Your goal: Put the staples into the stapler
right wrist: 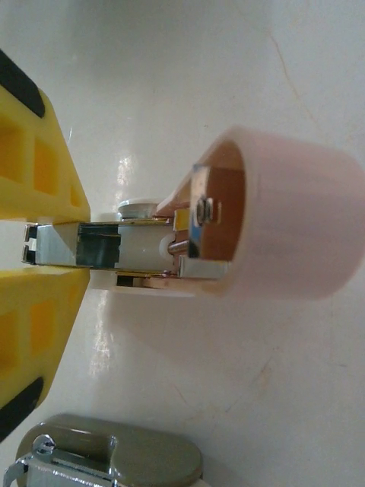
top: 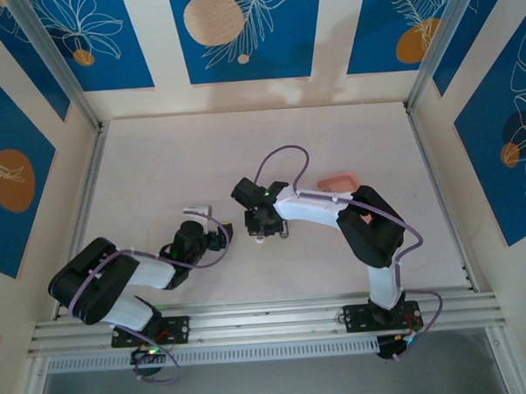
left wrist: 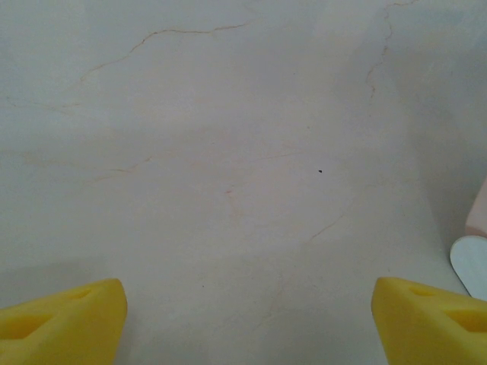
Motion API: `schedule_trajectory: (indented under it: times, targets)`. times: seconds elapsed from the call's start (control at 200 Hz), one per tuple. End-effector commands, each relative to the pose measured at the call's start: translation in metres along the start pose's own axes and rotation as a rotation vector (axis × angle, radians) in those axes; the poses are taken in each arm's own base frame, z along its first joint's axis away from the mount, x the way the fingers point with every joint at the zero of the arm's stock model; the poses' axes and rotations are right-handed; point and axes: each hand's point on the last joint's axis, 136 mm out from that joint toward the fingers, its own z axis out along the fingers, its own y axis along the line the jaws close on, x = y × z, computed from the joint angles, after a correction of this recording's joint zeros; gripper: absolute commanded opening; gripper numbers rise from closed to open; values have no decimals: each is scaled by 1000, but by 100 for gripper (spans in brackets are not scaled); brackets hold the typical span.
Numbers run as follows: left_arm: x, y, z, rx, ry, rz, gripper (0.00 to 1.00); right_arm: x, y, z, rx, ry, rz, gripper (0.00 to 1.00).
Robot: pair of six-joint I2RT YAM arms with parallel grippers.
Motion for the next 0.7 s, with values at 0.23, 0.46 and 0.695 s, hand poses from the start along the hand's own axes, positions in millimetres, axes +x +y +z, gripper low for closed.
schedule_trajectory:
  times: [0.23, 0.46, 0.695]
  targets:
    - [-16, 0, 1, -10, -38, -8, 84, -2, 5, -21, -15, -21, -15, 28]
    - [-17, -1, 2, -7, -35, -3, 84, -12, 6, -34, -60, -54, 2, 30]
    - [-17, -2, 2, 1, -33, -3, 84, -11, 2, -22, -60, -9, 21, 29]
